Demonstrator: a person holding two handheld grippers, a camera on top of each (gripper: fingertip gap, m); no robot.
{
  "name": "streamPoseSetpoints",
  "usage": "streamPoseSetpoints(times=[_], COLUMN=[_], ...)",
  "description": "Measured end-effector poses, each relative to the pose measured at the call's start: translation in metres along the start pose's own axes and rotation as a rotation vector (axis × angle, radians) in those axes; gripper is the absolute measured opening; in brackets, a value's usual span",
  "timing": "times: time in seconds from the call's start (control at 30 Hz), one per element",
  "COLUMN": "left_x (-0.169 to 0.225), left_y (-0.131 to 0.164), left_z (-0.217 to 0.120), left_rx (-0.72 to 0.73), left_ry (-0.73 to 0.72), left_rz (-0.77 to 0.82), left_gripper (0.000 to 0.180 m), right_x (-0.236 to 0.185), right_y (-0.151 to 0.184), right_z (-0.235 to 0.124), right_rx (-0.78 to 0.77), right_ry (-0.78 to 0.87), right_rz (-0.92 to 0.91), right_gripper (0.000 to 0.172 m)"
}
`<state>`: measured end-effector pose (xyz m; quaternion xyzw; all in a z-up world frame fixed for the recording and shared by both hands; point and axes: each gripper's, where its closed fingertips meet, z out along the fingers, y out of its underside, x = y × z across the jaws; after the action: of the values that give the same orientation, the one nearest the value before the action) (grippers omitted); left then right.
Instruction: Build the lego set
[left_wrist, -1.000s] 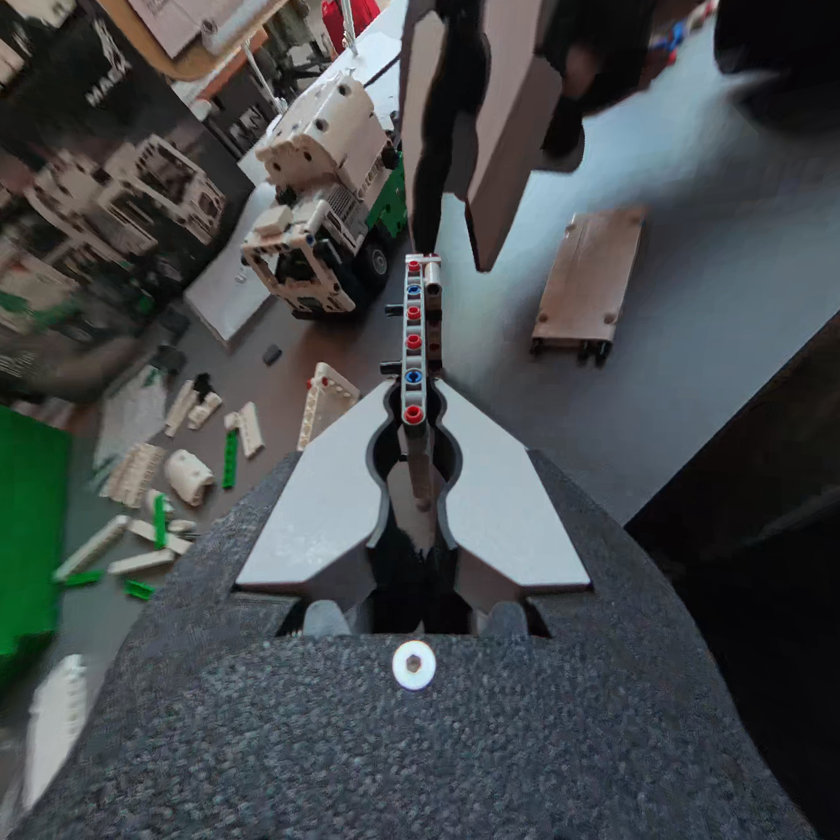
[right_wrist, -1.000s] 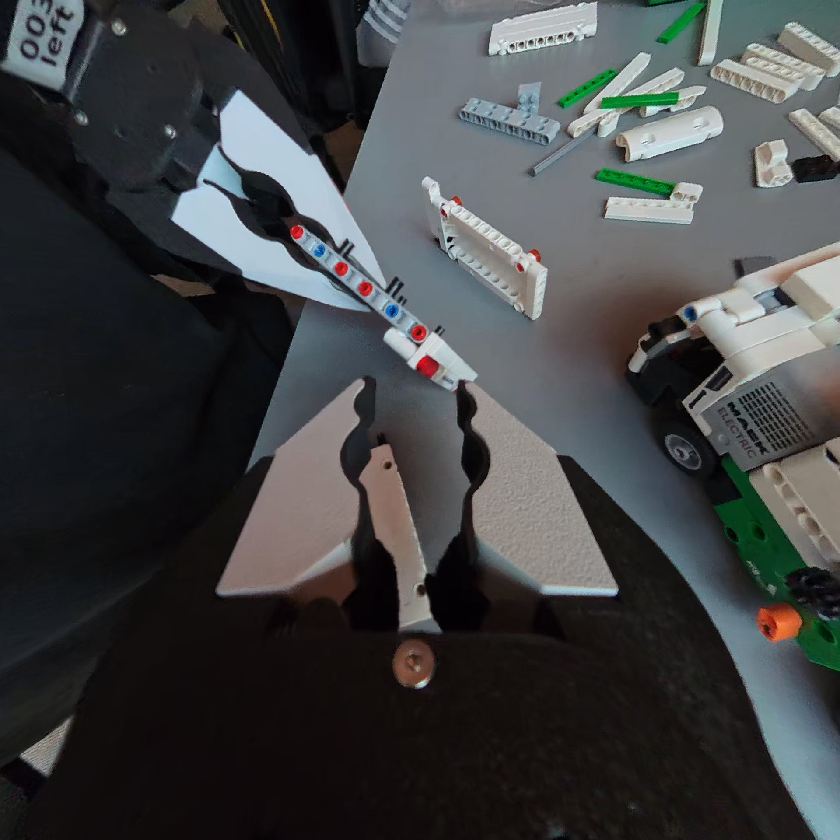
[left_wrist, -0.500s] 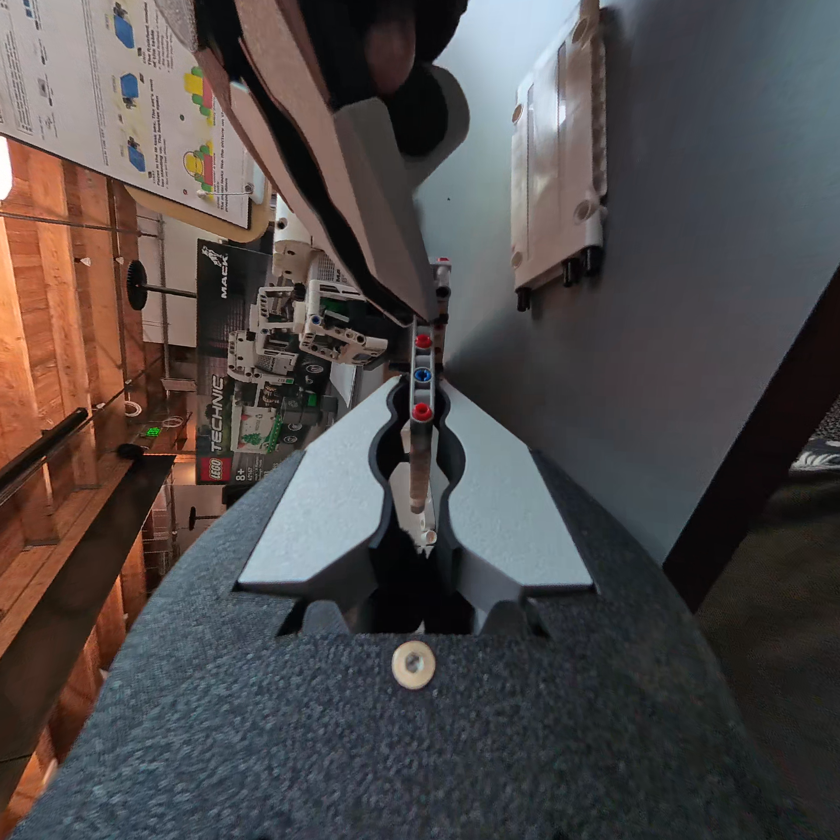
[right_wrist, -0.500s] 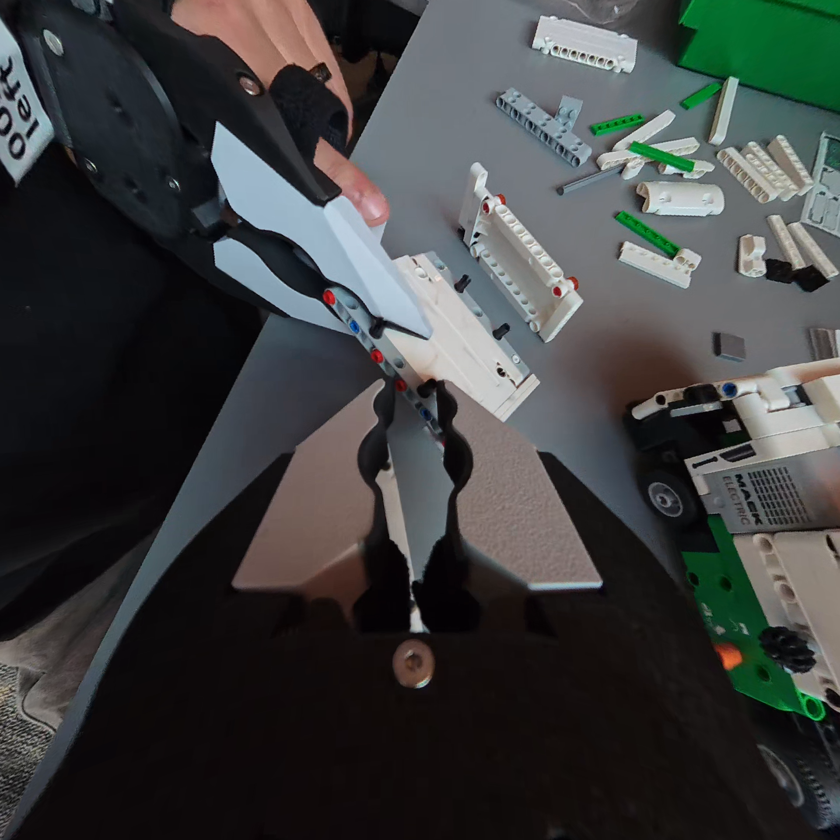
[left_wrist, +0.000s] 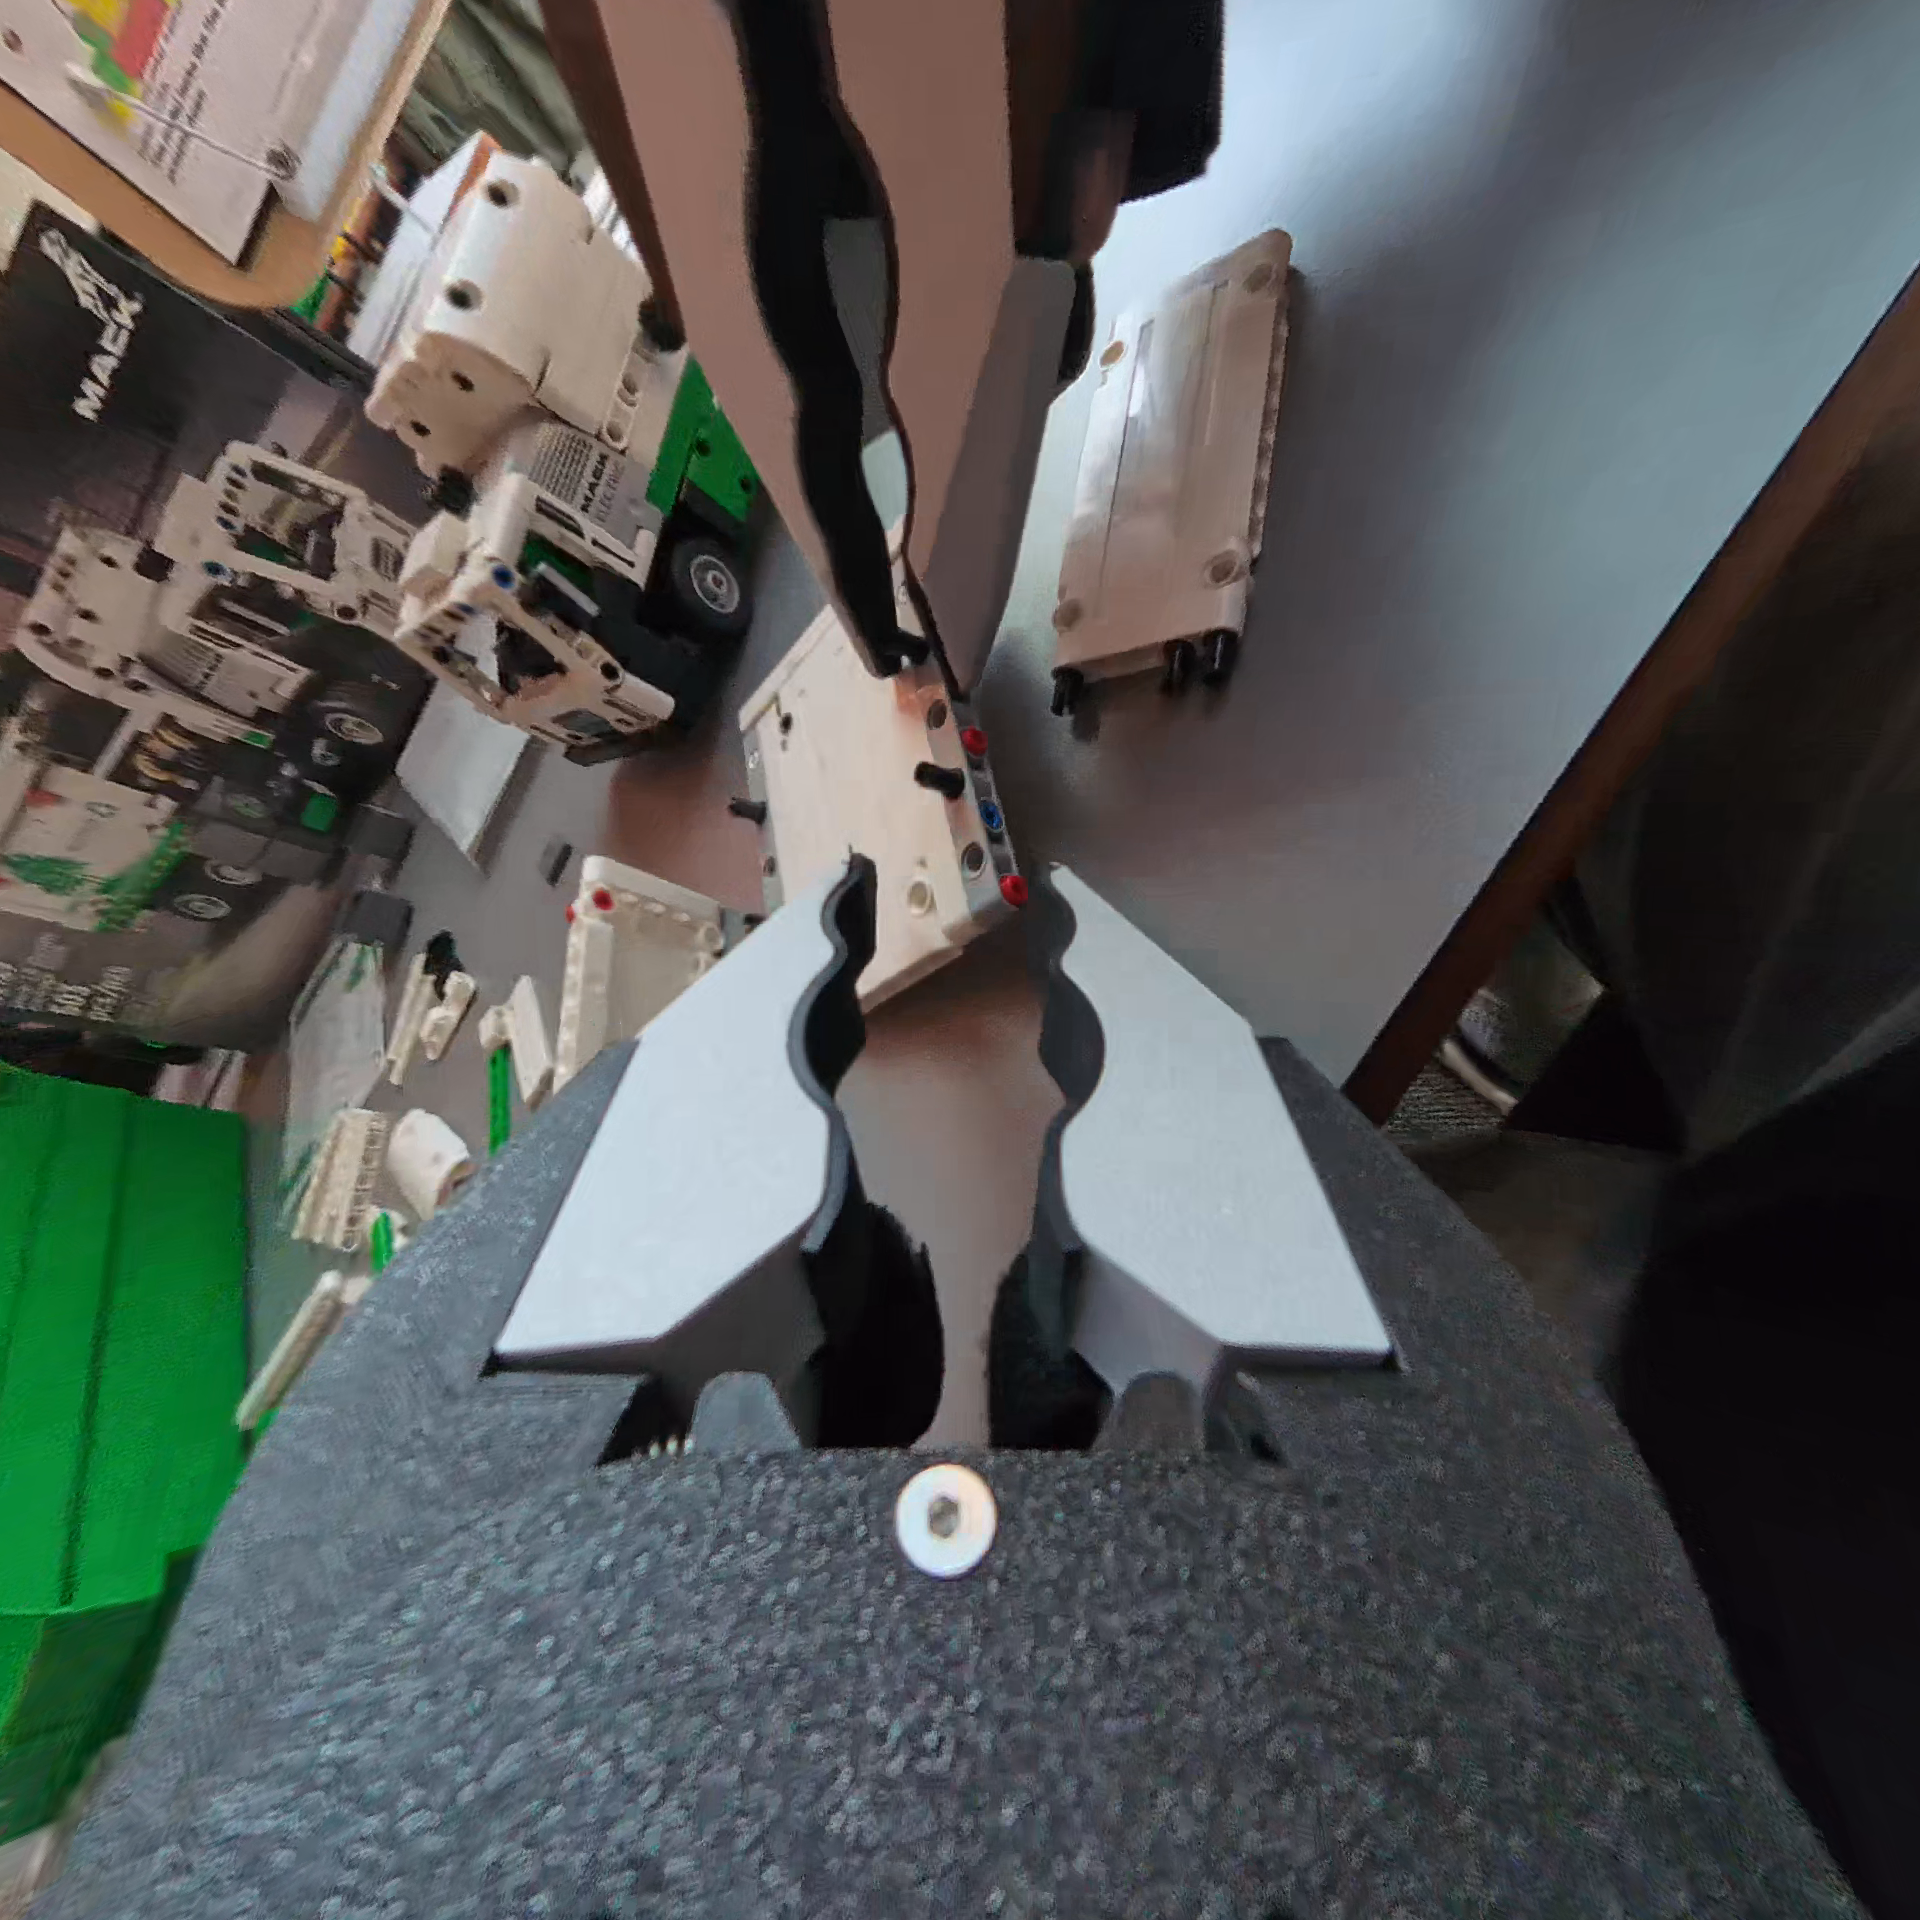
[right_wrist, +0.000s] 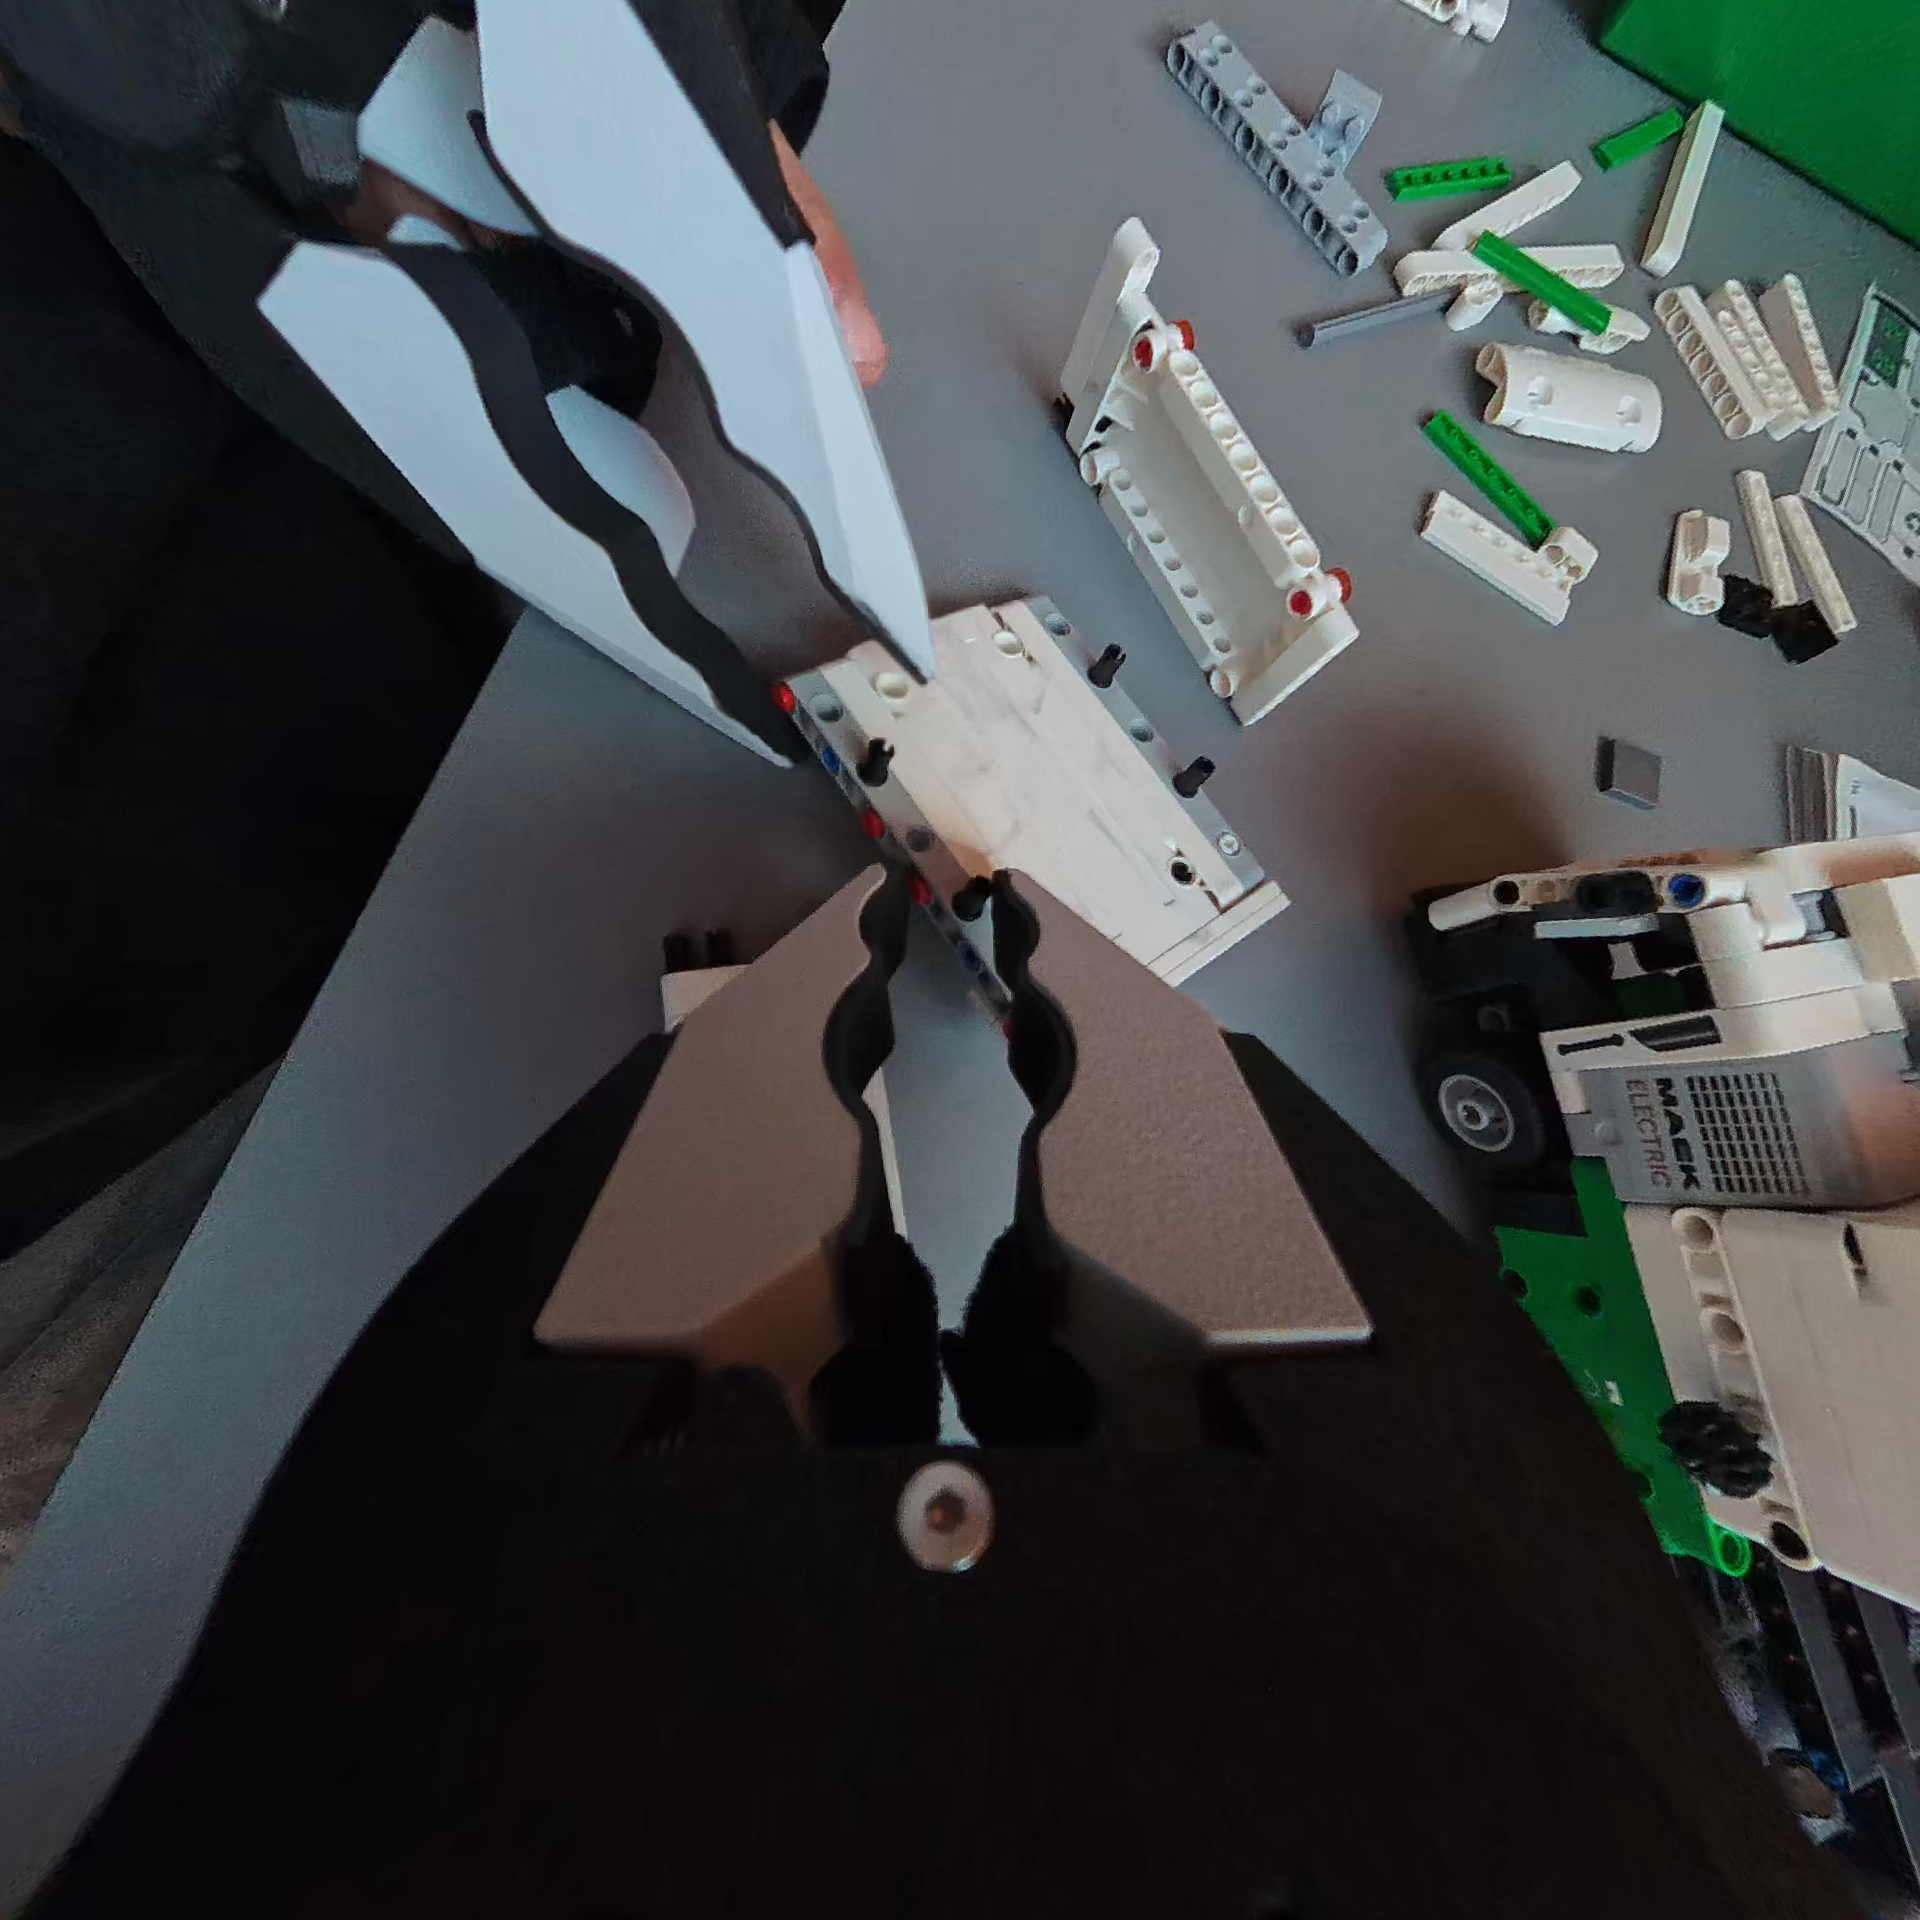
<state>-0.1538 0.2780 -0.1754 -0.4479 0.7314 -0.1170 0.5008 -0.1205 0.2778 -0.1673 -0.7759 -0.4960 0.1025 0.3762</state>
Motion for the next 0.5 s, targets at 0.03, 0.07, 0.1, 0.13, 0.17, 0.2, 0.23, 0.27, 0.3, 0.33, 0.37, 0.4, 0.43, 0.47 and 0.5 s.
streamPoseSetpoints(times=[0.03, 0.07, 0.1, 0.13, 0.17, 0.2, 0.23, 0.27, 0.3, 0.33, 0.37, 0.4, 0.43, 0.47, 0.5], left_x=[0.0, 0.0, 0.001, 0.002, 0.003, 0.003, 0.002, -0.002, -0.012, -0.027, -0.044, -0.062, -0.08, -0.092, -0.098], left_y=[0.002, 0.004, 0.005, 0.005, 0.006, 0.005, 0.002, 0.0, 0.0, 0.003, 0.009, 0.019, 0.032, 0.046, 0.058], left_z=[-0.002, -0.004, -0.007, -0.009, -0.011, -0.014, -0.017, -0.021, -0.026, -0.03, -0.035, -0.038, -0.041, -0.042, -0.042], left_rx=[0.003, 0.008, 0.014, 0.021, 0.03, 0.049, 0.081, 0.116, 0.148, 0.174, 0.194, 0.199, 0.186, 0.165, 0.14], left_ry=[0.013, 0.026, 0.046, 0.07, 0.095, 0.124, 0.158, 0.191, 0.205, 0.199, 0.188, 0.166, 0.13, 0.104, 0.11], left_rz=[-0.038, -0.069, -0.098, -0.13, -0.169, -0.216, -0.274, -0.335, -0.399, -0.47, -0.542, -0.604, -0.652, -0.683, -0.703], left_gripper=[0.029, 0.029, 0.03, 0.03, 0.031, 0.031, 0.031, 0.031, 0.031, 0.031, 0.031, 0.032, 0.034, 0.037, 0.04], right_x=[-0.001, -0.001, -0.002, -0.004, -0.004, -0.005, -0.006, -0.006, -0.006, -0.006, -0.006, -0.005, -0.005, -0.004, -0.002], right_y=[0.001, 0.001, 0.003, 0.004, 0.004, 0.005, 0.006, 0.007, 0.007, 0.007, 0.007, 0.005, 0.003, 0.0, -0.004], right_z=[0.001, 0.001, 0.002, 0.003, 0.004, 0.004, 0.005, 0.005, 0.006, 0.005, 0.005, 0.004, 0.003, 0.001, -0.002], right_rx=[-0.002, -0.008, -0.015, -0.022, -0.024, -0.026, -0.031, -0.035, -0.037, -0.035, -0.03, -0.02, -0.004, 0.018, 0.043], right_ry=[-0.004, -0.005, -0.015, -0.024, -0.023, -0.026, -0.028, -0.03, -0.034, -0.041, -0.044, -0.045, -0.048, -0.052, -0.051], right_rz=[0.002, 0.004, 0.006, 0.005, 0.002, -0.001, -0.002, 0.002, 0.01, 0.017, 0.023, 0.029, 0.038, 0.051, 0.067], right_gripper=[0.014, 0.013, 0.013, 0.01, 0.01, 0.01, 0.01, 0.01, 0.01, 0.01, 0.01, 0.01, 0.011, 0.011, 0.012])
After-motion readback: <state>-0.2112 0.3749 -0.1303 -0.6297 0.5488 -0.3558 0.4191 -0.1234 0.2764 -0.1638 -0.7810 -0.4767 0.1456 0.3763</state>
